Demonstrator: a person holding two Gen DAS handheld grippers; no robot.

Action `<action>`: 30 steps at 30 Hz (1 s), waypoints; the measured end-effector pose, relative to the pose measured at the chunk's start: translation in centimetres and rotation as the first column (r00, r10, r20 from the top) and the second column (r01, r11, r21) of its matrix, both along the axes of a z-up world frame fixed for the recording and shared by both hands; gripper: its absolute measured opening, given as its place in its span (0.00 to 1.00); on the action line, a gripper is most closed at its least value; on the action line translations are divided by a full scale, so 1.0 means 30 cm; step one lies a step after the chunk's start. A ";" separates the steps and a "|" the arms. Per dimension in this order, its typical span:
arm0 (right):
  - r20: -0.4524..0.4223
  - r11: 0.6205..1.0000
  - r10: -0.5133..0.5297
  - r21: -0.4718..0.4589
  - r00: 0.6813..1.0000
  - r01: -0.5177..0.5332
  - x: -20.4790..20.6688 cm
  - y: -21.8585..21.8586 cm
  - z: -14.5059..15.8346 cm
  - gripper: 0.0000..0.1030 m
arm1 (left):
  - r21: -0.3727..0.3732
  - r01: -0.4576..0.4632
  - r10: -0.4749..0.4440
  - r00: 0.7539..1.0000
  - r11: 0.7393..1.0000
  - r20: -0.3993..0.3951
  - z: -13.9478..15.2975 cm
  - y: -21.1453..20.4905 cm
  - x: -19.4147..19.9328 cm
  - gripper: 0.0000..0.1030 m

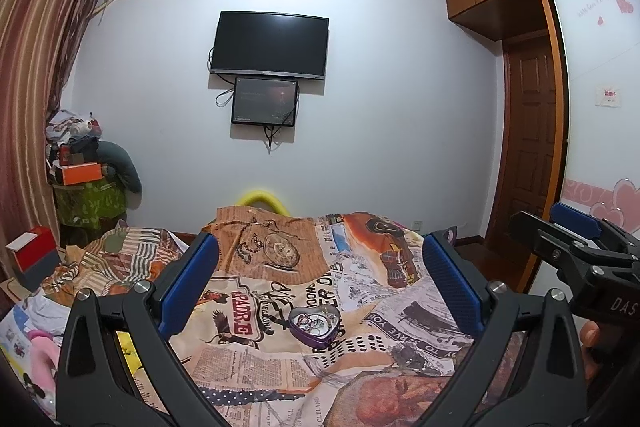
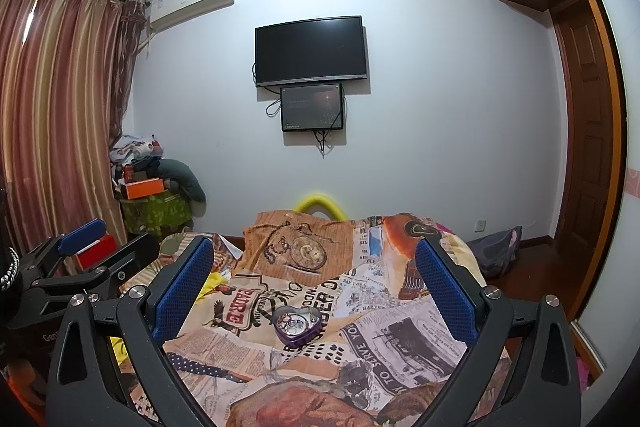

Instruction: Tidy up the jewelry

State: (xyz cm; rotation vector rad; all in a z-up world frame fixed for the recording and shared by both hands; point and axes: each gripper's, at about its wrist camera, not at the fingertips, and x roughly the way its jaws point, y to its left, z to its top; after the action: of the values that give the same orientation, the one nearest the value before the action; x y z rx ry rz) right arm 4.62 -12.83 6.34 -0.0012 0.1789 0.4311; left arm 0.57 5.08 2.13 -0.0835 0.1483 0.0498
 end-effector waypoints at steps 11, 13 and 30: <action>-0.007 1.000 -0.003 0.008 1.000 0.004 0.001 -0.009 0.000 0.97 | 0.008 0.023 -0.022 1.000 1.000 -0.003 0.003 -0.005 0.000 0.99; -0.005 1.000 -0.005 0.007 1.000 0.005 0.000 -0.009 0.000 0.97 | 0.009 0.021 -0.021 1.000 1.000 -0.002 0.004 -0.006 0.000 0.99; -0.008 1.000 -0.007 0.010 1.000 0.007 0.001 -0.011 -0.001 0.97 | 0.005 0.022 -0.022 1.000 1.000 0.000 0.004 -0.008 0.000 0.99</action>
State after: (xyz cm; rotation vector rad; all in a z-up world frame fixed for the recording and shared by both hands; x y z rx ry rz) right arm 4.65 -13.16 6.30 0.0107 0.1843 0.4252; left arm 0.58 4.85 2.25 -0.0773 0.1491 0.0286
